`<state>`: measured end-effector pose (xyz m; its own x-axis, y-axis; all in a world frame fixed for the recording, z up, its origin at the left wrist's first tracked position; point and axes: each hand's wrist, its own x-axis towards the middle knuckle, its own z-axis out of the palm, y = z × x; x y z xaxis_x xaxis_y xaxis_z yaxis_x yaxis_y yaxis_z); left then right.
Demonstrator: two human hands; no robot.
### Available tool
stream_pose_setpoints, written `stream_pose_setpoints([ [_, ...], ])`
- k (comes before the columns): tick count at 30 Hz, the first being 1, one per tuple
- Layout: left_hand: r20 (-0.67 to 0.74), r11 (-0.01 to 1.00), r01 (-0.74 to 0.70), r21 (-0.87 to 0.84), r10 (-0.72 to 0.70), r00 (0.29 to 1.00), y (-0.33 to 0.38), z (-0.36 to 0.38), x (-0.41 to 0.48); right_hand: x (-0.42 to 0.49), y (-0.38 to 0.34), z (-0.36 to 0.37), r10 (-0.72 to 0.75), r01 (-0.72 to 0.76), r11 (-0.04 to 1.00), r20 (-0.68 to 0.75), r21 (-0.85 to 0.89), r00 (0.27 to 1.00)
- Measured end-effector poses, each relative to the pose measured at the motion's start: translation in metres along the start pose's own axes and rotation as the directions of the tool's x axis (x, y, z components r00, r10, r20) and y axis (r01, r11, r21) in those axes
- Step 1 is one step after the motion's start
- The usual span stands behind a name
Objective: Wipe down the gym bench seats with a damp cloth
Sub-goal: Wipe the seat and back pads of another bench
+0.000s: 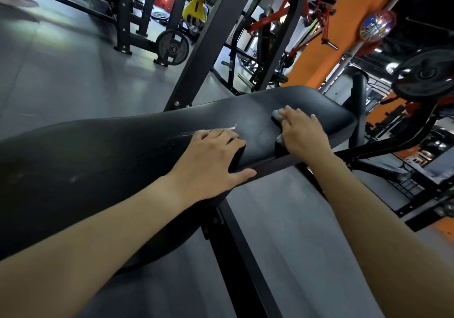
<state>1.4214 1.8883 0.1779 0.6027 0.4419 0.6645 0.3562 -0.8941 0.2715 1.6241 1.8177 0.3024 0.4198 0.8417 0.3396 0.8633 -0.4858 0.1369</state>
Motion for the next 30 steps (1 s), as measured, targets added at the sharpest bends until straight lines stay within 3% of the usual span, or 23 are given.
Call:
stream_pose_setpoints([
  [2,0.036,1.0,-0.016,0.003,0.016,0.999,-0.004,-0.002,-0.002,0.004,-0.012,0.007,0.001,-0.001,0.999,-0.014,-0.043,1.0],
  [4,0.058,1.0,-0.024,0.004,0.024,0.998,-0.006,-0.005,-0.004,-0.007,-0.026,0.014,-0.098,0.099,0.989,0.014,-0.109,0.995],
  [10,0.028,0.998,-0.059,-0.022,0.059,0.998,-0.006,-0.008,-0.007,-0.062,-0.049,0.012,-0.325,0.331,0.943,0.124,-0.026,0.937],
  [15,0.08,0.997,-0.072,-0.022,0.073,0.994,-0.008,-0.014,-0.009,-0.019,-0.027,0.002,-0.194,0.222,0.965,0.187,-0.142,0.963],
  [19,0.053,0.998,-0.066,-0.007,0.066,0.996,-0.015,-0.018,-0.013,0.0,-0.031,0.006,-0.04,0.05,0.995,0.116,-0.081,0.992],
  [23,0.046,0.998,-0.065,0.011,0.065,0.997,-0.017,-0.017,-0.013,-0.03,-0.06,0.014,-0.181,0.19,0.98,0.132,-0.062,0.975],
  [27,0.011,0.995,-0.052,-0.081,0.053,0.999,-0.017,-0.012,-0.017,-0.059,-0.068,0.011,-0.313,0.328,0.944,0.192,-0.047,0.93],
  [30,0.024,0.997,-0.071,-0.031,0.072,0.997,-0.019,-0.013,-0.017,-0.048,-0.059,0.007,-0.314,0.329,0.943,0.21,-0.042,0.926],
])
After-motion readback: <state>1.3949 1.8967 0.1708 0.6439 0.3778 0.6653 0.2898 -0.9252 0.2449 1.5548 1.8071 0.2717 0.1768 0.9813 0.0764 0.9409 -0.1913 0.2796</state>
